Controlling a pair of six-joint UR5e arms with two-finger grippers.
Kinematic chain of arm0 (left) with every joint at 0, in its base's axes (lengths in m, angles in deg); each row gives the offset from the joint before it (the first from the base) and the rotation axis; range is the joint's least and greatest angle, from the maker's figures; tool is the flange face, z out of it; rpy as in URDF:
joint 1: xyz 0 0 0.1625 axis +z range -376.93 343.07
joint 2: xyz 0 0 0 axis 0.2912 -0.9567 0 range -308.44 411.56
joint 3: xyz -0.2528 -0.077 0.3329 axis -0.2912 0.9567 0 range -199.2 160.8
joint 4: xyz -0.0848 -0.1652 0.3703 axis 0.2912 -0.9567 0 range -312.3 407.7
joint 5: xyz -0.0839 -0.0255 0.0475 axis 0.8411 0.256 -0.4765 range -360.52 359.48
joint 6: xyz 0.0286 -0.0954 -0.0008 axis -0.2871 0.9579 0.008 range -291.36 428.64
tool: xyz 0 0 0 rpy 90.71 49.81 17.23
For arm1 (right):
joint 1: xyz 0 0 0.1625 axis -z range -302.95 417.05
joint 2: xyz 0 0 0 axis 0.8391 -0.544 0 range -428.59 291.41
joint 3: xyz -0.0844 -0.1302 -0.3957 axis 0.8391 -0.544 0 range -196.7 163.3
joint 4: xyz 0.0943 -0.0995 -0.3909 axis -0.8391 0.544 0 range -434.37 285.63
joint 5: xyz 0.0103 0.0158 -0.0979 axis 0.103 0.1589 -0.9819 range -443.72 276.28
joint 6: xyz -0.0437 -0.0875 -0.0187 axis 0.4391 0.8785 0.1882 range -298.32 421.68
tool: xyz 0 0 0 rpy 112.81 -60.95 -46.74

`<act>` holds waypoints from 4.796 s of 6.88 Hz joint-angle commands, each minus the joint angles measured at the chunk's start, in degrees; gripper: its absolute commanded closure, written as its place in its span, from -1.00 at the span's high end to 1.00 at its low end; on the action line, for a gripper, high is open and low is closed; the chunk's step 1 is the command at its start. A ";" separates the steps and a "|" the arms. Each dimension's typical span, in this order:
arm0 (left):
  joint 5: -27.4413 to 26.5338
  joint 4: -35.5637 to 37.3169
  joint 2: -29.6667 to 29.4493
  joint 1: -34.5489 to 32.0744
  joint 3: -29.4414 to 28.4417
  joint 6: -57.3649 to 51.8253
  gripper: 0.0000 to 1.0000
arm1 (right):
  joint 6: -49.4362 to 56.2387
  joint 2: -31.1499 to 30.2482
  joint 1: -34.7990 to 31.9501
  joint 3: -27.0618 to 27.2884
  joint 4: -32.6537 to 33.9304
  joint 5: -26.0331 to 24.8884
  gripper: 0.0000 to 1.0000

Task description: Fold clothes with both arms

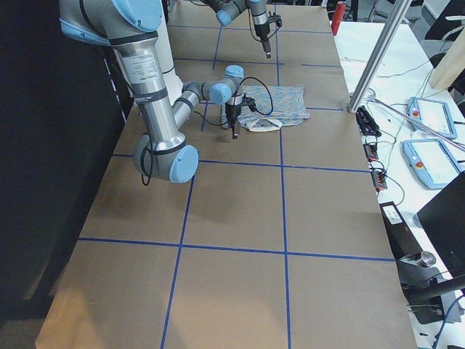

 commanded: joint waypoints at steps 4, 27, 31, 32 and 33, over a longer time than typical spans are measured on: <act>0.00 -0.06 0.31 -0.09 -0.07 -0.30 1.00 | -0.01 21.07 -2.93 -17.97 0.80 0.25 1.00; 0.09 -0.41 0.13 -0.18 0.02 -0.39 1.00 | 13.08 30.60 -8.38 -39.64 -5.71 -0.02 1.00; 0.09 -0.32 0.13 -0.35 0.02 -1.45 1.00 | 13.43 29.10 -9.52 -39.64 -5.44 -0.11 1.00; 0.09 -0.32 -0.04 -0.35 0.02 -1.45 1.00 | 13.87 28.66 -10.57 -39.64 -5.44 -0.02 1.00; 0.09 -0.32 -0.13 -0.35 0.02 -1.45 1.00 | 17.44 27.88 -14.15 -39.47 -5.36 0.33 1.00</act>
